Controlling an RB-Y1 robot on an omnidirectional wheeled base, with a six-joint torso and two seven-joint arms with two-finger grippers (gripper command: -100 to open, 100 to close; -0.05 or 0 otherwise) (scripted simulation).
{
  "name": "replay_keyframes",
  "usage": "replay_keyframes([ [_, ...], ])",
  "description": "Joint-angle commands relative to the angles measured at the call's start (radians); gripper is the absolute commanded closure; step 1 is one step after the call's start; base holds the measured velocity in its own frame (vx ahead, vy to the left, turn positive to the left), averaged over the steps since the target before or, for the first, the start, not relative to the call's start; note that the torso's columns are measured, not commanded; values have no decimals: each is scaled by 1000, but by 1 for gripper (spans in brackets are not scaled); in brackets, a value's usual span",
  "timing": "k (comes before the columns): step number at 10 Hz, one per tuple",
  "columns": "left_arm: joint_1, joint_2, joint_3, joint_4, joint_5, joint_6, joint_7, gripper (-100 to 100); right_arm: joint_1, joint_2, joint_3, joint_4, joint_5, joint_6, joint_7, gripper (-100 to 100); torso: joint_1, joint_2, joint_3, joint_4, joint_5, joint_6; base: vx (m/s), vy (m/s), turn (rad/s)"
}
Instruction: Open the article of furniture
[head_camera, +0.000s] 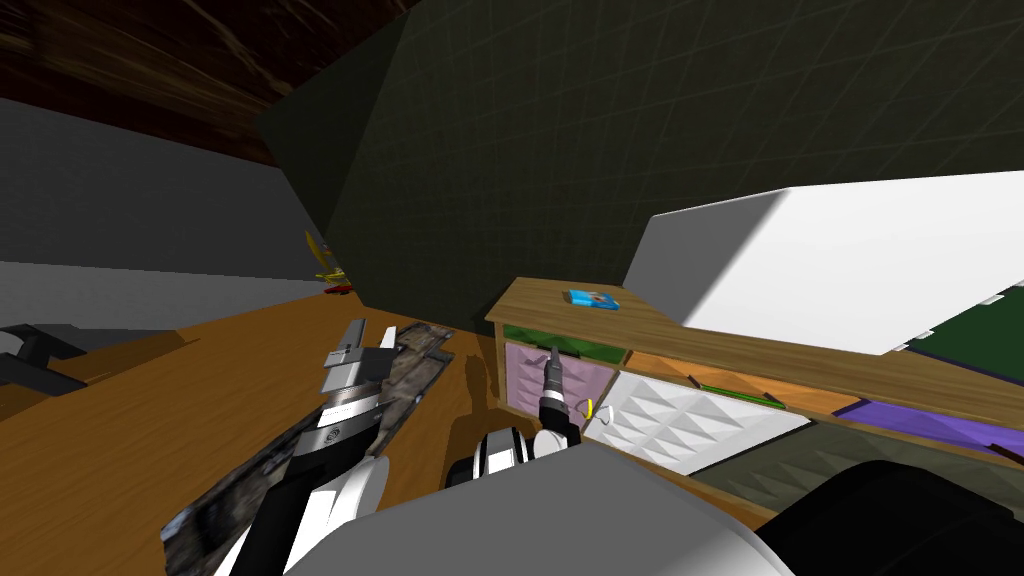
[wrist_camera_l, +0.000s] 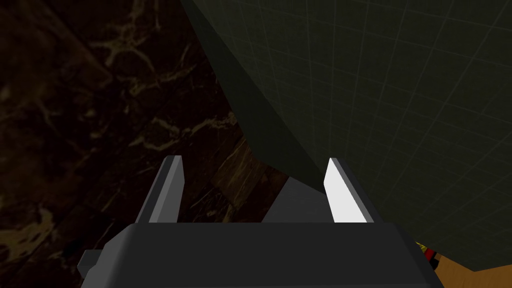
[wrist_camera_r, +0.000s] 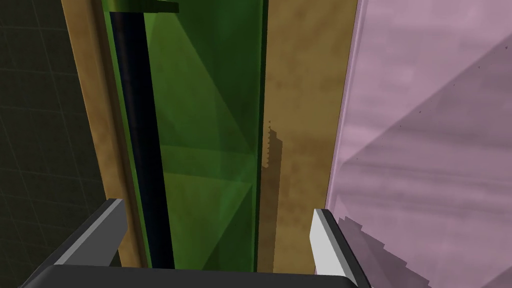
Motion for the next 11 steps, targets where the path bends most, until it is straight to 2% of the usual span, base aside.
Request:
replay_keyframes([
  [1,0,0,0,0,0,0,0,0,2,0,11,-44,-40,49,22,-100,0,0,0,0,0,0,-11,-30,5],
  [4,0,0,0,0,0,0,0,0,8,17,25,-98,-86,105,47,-100,0,0,0,0,0,0,-12,-27,4],
  [6,0,0,0,0,0,0,0,0,12,45,33,-132,-114,139,62,-100,0,0,0,0,0,0,-10,-30,5],
  [8,0,0,0,0,0,0,0,0,16,92,40,-161,-138,169,75,-100,0,0,0,0,0,0,-9,-27,3],
  [11,0,0,0,0,0,0,0,0,19,188,47,-188,-160,196,88,-100,1,0,0,0,0,0,-6,-16,2],
])
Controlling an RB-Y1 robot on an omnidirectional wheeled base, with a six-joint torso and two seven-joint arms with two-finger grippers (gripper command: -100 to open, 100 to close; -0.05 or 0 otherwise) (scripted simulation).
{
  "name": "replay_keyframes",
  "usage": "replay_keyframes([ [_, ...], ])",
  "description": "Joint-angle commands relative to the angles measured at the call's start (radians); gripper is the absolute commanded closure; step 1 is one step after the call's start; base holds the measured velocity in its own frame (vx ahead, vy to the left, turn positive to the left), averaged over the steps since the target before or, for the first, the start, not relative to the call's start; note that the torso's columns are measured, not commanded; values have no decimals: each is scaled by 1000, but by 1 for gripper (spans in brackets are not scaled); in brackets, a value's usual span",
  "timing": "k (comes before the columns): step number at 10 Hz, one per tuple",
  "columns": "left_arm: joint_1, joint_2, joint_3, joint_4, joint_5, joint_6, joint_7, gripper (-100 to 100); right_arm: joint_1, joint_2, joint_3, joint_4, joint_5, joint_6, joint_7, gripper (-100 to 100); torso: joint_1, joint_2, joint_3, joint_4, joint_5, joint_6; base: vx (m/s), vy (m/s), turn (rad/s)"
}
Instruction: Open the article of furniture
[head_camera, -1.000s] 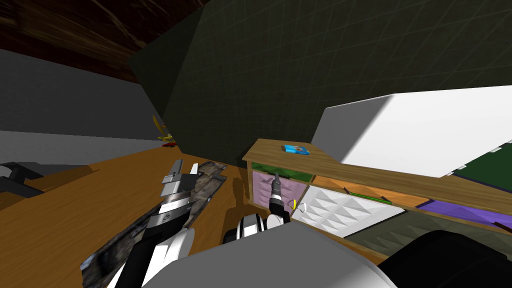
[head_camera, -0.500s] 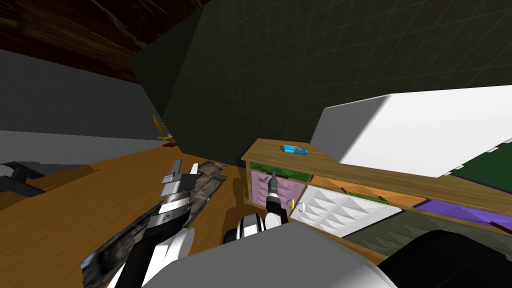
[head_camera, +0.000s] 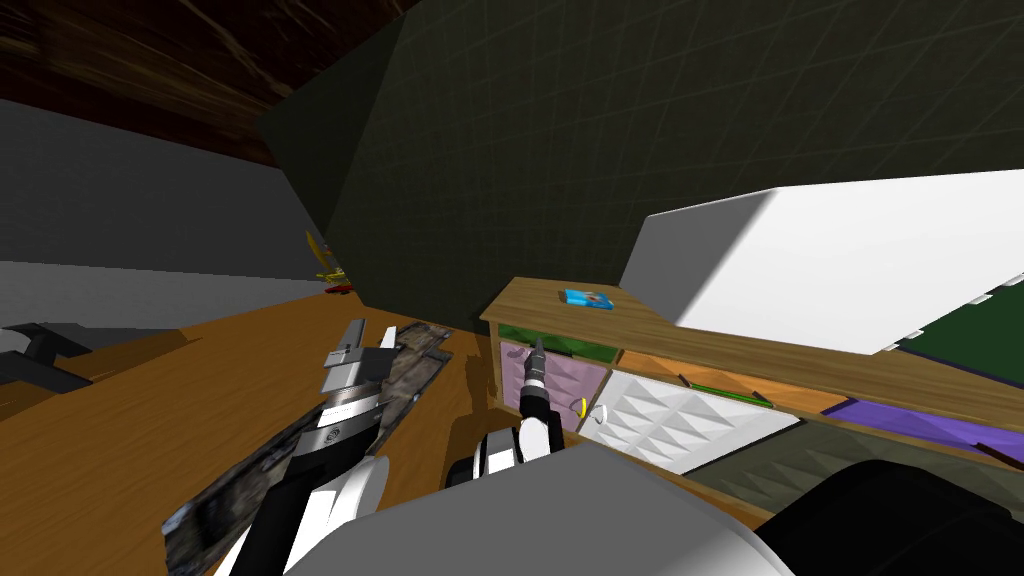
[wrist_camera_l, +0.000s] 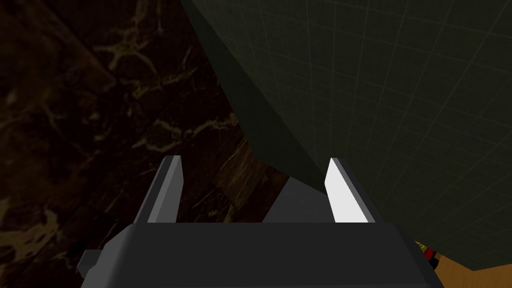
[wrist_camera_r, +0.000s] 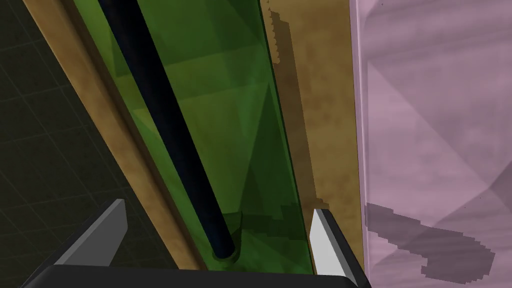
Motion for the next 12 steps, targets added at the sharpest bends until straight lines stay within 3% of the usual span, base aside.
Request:
replay_keyframes([
  [1,0,0,0,0,0,0,0,0,8,66,7,-17,-9,14,-1,-100,0,0,0,0,0,0,-4,-8,0],
  [2,0,0,0,0,0,0,0,0,10,51,9,-16,-5,10,-1,-100,0,0,0,0,0,0,0,0,0],
  [3,0,0,0,0,0,0,0,0,4,65,8,-28,-20,17,28,-100,-1,0,0,0,0,0,58,-21,-13],
  [4,0,0,0,0,0,0,0,0,7,59,7,-25,-15,15,14,-100,-2,-3,-2,-1,0,0,38,-13,0],
  [5,0,0,0,0,0,0,0,0,7,60,7,-26,-17,17,19,100,-1,-1,-1,-1,0,0,5,-2,0],
  [11,0,0,0,0,0,0,0,0,18,64,22,-35,-19,16,36,100,1,8,4,7,2,1,-146,75,-8],
  [12,0,0,0,0,0,0,0,0,27,60,30,-55,-39,17,65,-100,-3,2,0,6,1,1,-13,17,-8],
])
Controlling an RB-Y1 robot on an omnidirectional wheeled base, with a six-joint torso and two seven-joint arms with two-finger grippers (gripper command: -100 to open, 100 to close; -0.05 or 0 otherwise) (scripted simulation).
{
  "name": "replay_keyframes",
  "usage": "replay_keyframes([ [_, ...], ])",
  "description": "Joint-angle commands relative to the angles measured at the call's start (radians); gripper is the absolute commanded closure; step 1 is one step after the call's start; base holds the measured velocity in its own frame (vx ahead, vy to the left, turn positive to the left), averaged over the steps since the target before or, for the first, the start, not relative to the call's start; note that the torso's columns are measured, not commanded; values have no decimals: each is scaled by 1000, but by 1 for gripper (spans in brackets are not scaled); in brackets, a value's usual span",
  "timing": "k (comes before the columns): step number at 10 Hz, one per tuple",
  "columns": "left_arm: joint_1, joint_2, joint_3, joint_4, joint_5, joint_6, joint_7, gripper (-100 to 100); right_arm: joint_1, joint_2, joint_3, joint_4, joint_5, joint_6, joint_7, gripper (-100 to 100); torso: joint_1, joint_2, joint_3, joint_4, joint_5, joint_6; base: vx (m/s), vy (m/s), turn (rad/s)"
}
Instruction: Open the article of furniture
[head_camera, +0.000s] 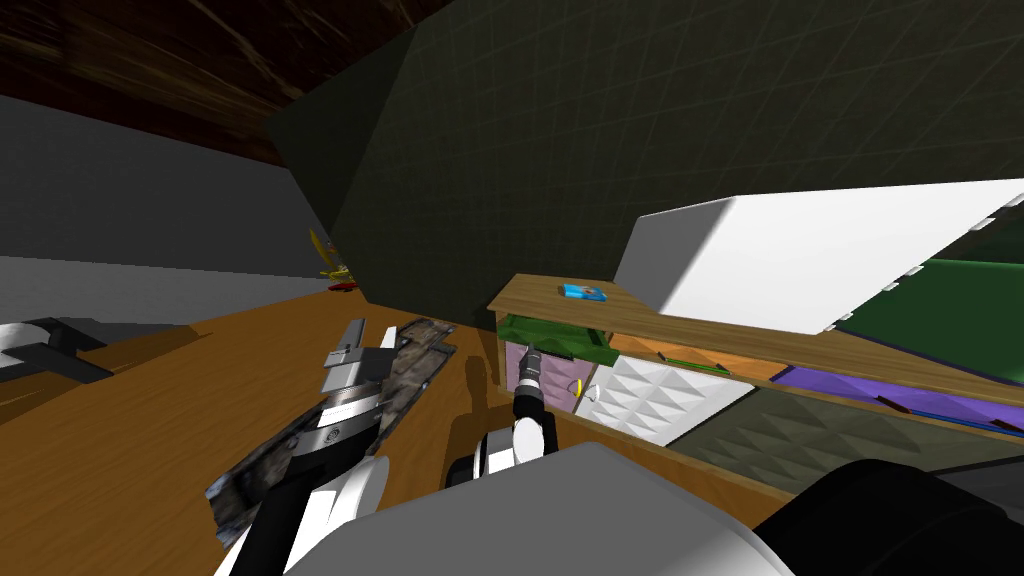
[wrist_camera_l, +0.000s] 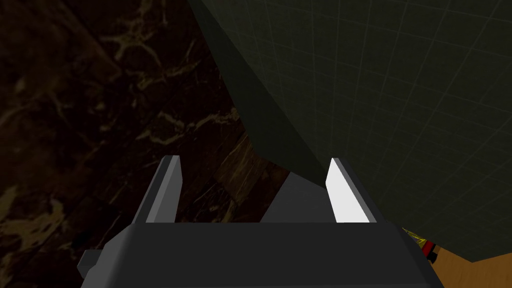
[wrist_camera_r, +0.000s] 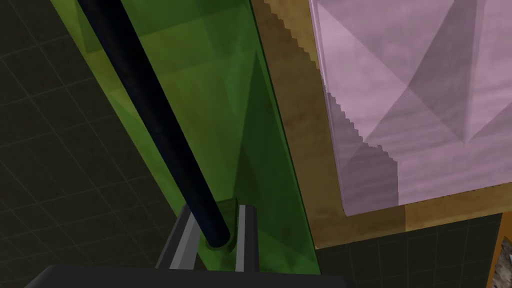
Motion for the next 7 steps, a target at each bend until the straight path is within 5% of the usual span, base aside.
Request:
replay_keyframes([
  [1,0,0,0,0,0,0,0,0,9,-7,14,-51,-36,0,56,-100,-1,-5,-3,-4,-1,-1,8,7,-22],
  [7,0,0,0,0,0,0,0,0,38,-29,56,-204,-142,-2,225,-100,3,-1,0,-6,-1,-1,20,6,-17],
])
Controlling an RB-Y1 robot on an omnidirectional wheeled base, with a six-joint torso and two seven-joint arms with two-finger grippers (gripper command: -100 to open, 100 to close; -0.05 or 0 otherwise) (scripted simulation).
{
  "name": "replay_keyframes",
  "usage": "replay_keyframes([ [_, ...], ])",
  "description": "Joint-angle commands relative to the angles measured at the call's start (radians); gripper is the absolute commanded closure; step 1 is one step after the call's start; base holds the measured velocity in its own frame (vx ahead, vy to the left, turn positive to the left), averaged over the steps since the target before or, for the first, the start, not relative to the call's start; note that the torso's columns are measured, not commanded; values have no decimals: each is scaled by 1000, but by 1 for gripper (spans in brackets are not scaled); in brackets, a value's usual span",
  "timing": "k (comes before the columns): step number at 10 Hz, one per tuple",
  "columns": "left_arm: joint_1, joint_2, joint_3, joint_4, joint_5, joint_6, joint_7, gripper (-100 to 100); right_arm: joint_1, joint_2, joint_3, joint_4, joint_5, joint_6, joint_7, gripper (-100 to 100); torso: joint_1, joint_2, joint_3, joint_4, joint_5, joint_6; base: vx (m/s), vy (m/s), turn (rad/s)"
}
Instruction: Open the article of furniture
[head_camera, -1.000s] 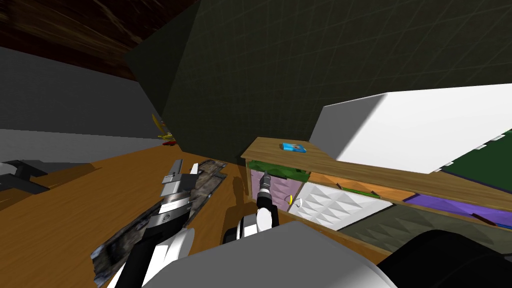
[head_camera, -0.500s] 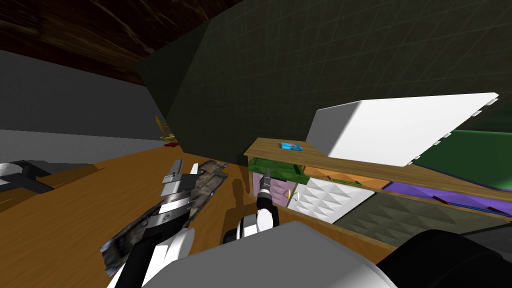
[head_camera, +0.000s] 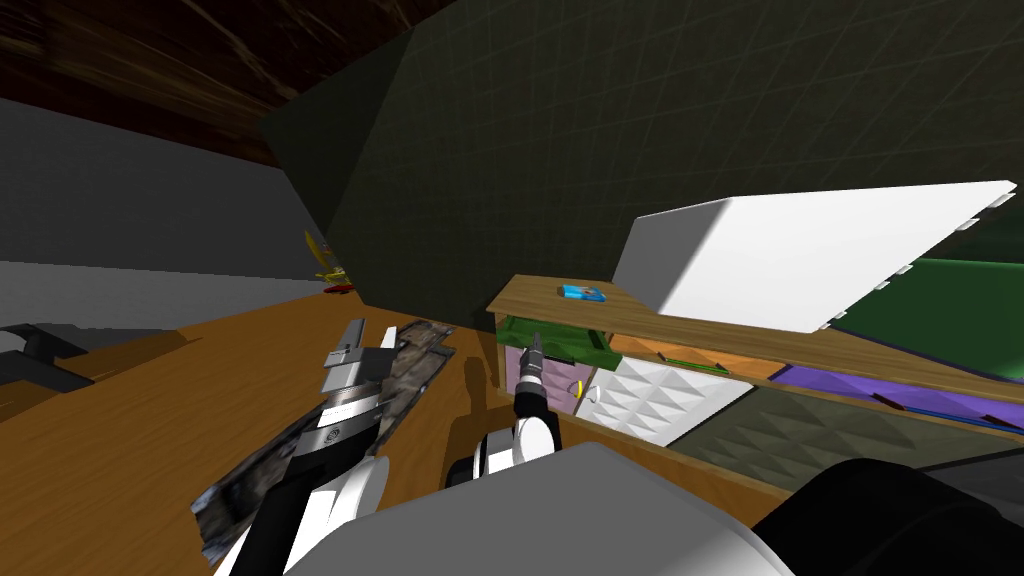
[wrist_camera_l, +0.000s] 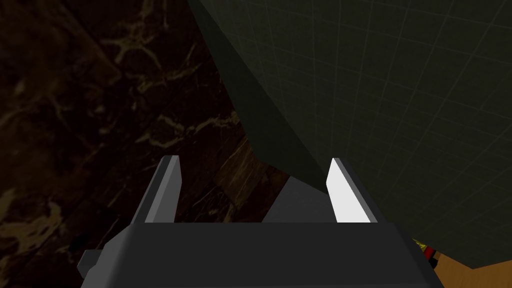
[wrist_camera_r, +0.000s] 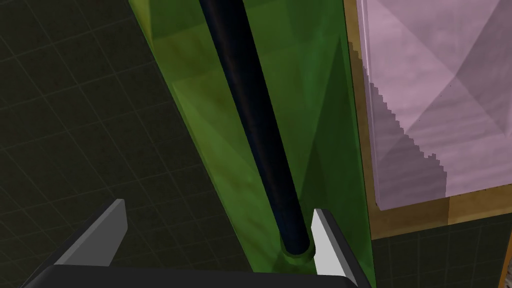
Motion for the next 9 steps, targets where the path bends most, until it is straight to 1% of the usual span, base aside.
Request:
replay_keyframes([
  [1,0,0,0,0,0,0,0,0,10,-10,15,-66,-49,1,78,-100,0,0,0,1,0,0,12,12,-8],
  [2,0,0,0,0,0,0,0,0,14,-13,22,-92,-67,1,106,-100,0,2,0,3,1,1,16,7,-20],
  [3,0,0,0,0,0,0,0,0,18,-13,18,-66,-58,0,84,-100,1,5,1,6,2,0,13,1,-5],
  [4,0,0,0,0,0,0,0,0,19,-13,19,-67,-60,-1,90,0,1,5,3,5,1,0,6,0,3],
  [9,0,0,0,0,0,0,0,0,23,-14,19,-61,-62,-1,90,0,0,0,0,1,0,0,0,0,0],
])
